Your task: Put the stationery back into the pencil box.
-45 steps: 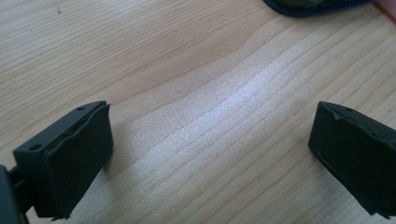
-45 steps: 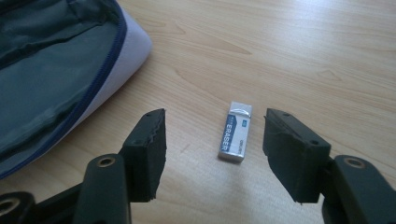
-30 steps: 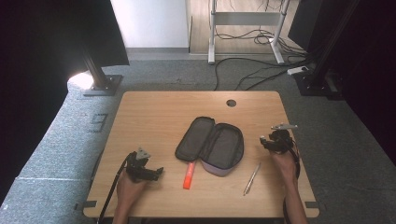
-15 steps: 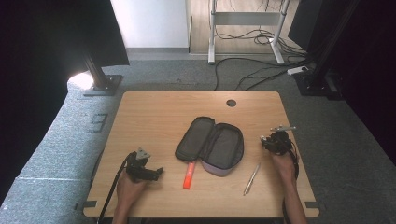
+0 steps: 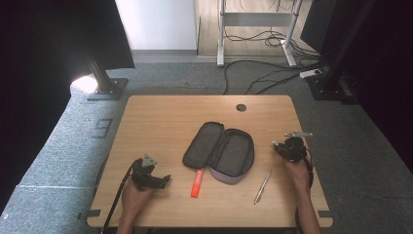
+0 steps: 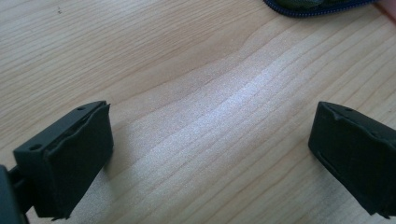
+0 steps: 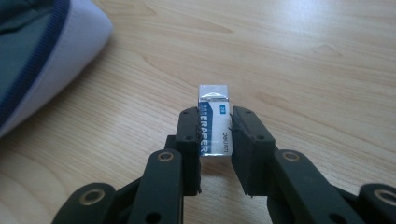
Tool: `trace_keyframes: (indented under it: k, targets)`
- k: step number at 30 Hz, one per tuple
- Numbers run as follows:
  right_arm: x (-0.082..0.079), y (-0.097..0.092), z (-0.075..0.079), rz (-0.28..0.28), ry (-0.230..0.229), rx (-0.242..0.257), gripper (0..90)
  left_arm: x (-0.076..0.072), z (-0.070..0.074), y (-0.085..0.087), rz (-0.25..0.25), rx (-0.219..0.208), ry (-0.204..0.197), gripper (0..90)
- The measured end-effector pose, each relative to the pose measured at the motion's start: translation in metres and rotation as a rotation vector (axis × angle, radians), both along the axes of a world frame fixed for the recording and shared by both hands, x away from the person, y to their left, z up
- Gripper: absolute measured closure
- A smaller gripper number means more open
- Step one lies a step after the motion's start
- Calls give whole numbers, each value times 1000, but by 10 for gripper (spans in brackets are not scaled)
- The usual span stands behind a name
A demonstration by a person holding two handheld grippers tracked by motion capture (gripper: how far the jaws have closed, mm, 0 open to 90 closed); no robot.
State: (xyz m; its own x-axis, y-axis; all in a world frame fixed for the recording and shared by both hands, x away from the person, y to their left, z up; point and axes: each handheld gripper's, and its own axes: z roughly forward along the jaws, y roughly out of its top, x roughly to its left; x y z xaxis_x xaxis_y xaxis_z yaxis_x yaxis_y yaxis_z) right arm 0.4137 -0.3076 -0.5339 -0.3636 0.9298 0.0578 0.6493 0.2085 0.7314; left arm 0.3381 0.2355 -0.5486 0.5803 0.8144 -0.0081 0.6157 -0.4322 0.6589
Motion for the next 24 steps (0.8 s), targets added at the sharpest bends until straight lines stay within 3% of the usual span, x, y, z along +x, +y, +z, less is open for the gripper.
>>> trace_keyframes:
  k: [24]
  targets:
    - [-19,10,38,51,-95,33,716,0,0,0,-7,-1,1,0]
